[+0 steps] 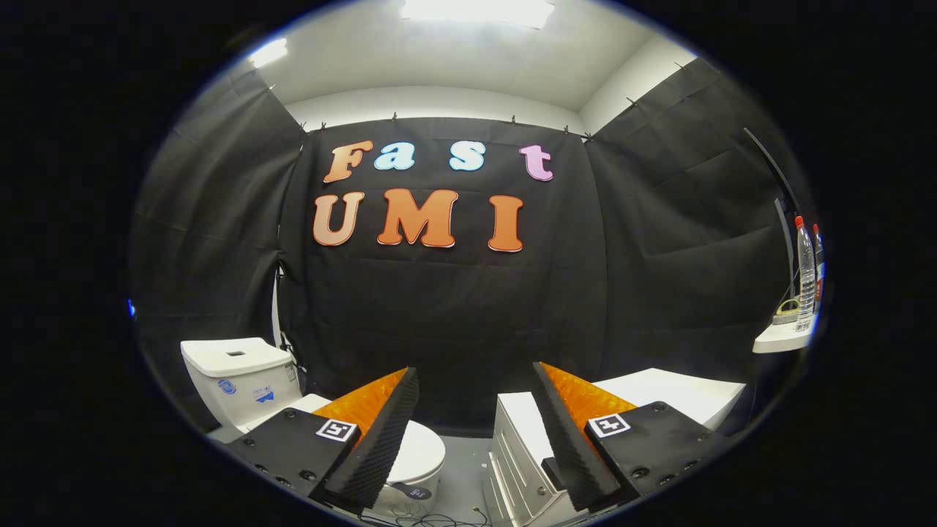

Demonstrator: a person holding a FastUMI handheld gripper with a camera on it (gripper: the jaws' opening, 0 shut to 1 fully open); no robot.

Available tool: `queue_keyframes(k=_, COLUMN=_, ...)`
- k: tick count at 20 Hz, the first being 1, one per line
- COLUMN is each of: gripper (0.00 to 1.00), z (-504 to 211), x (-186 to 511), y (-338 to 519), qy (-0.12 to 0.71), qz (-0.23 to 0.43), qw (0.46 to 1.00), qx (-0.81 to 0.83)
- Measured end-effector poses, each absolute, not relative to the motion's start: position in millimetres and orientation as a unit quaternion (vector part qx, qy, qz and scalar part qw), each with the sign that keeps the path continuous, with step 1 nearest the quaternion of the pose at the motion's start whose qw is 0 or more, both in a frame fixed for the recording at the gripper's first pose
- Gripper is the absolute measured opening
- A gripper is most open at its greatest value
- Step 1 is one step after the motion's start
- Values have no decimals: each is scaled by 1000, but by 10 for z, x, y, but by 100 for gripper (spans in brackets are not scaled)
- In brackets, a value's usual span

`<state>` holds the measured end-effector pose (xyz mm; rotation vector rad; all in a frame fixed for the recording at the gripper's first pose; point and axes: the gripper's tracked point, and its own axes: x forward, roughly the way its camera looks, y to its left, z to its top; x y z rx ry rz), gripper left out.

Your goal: Open the toilet lid.

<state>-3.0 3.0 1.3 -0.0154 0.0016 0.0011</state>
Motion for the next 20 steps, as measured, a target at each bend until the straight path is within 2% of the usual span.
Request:
queue_keyframes(k=5, gripper=99, z=204, x=-40, y=208, qy=-11, qz=-18, qw=1000, qx=5)
queue_keyframes(k=8, gripper=99, z=64, x=-15, y=347, qy=4, qz=-49, qw=999, qx=25)
queue_keyframes(k=10, gripper=99, z=-51, x=30, y=654, qy=2, qz=-43, qw=997, qx=64)
queue_keyframes(k=14, gripper=100, z=-818, x=187, y=1014, qy=53, qz=-16, qw=989, qx=140)
queue_keyframes(k=20, gripper=98, z=-2190, x=217, y=1051, qy=212, qz=-34, qw=949, qx=233)
